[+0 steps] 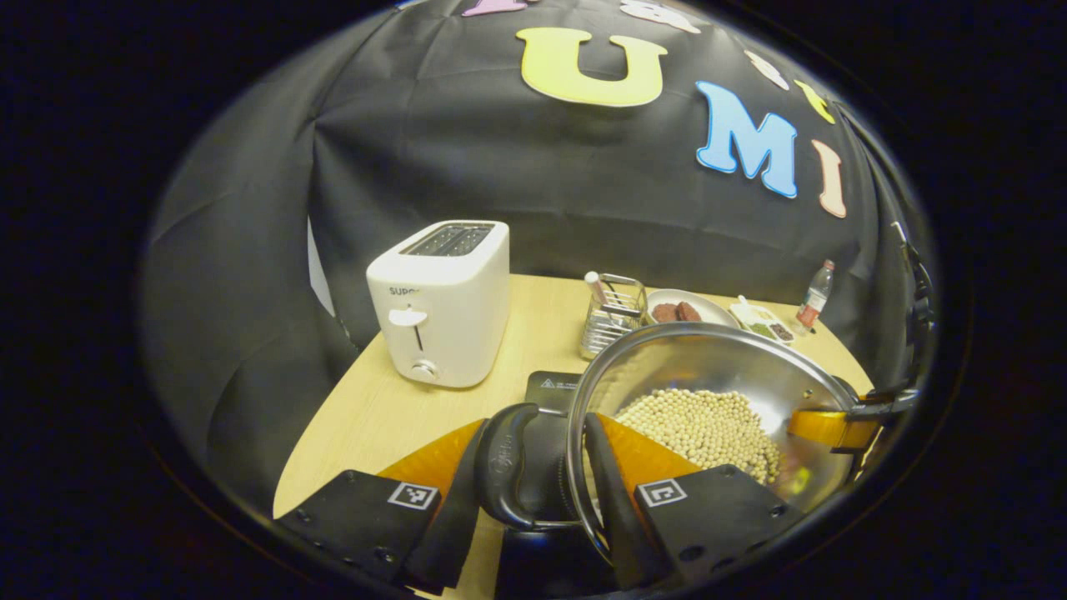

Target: First push the handle of the pot to place it horizontally, then grasp the pot with both hands and set it on the induction cooktop.

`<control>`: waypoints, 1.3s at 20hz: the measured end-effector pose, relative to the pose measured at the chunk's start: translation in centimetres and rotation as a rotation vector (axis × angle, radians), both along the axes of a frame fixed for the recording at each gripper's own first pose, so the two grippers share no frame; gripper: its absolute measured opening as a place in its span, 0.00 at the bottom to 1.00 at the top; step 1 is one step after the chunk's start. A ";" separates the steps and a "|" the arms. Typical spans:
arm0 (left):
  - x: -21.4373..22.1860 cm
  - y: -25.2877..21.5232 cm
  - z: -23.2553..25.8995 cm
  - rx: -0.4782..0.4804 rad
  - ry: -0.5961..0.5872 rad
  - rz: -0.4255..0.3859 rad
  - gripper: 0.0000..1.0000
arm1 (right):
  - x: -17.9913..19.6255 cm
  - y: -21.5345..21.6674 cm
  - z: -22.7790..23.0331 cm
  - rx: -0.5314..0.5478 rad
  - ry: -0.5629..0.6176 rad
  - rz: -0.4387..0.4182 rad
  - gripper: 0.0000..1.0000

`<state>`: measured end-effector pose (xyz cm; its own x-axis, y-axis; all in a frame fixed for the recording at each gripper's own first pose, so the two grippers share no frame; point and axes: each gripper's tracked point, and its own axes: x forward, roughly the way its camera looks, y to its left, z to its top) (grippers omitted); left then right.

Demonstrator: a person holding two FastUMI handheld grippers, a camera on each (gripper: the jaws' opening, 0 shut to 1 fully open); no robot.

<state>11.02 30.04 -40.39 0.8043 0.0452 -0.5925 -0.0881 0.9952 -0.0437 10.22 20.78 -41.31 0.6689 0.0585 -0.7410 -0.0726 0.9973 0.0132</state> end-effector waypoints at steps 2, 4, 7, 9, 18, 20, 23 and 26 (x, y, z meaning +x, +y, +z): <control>0.3 0.7 -0.6 -0.001 -0.005 0.001 0.73 | 0.1 0.3 -0.3 -0.001 0.008 0.008 0.75; 0.0 0.9 -0.9 0.004 -0.007 -0.002 0.73 | -0.2 0.6 -0.8 -0.001 0.024 0.021 0.75; 0.1 0.8 -1.1 0.009 -0.015 -0.013 0.70 | -0.2 0.4 -1.1 -0.005 0.028 0.018 0.75; 0.1 0.8 -1.3 -0.004 -0.025 -0.013 0.69 | -0.1 0.5 -1.1 -0.002 0.027 0.025 0.75; -0.9 2.4 2.0 0.010 -0.122 0.046 0.76 | 0.6 0.1 0.4 0.033 -0.023 0.026 0.75; -1.6 3.8 4.4 0.024 -0.155 0.106 0.82 | 1.0 -0.7 2.1 0.033 -0.068 0.028 0.75; -2.7 4.2 9.8 0.017 -0.238 0.183 0.82 | 1.2 -2.0 6.8 0.033 -0.178 0.052 0.83; -4.0 1.7 16.8 0.050 -0.330 0.168 0.85 | 1.4 -4.2 14.6 0.034 -0.340 0.060 0.88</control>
<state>7.07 31.74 -23.59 0.9304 0.2154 -0.2965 -0.2401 0.9695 -0.0490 11.64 16.55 -26.75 0.8720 0.1261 -0.4730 -0.1370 0.9905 0.0115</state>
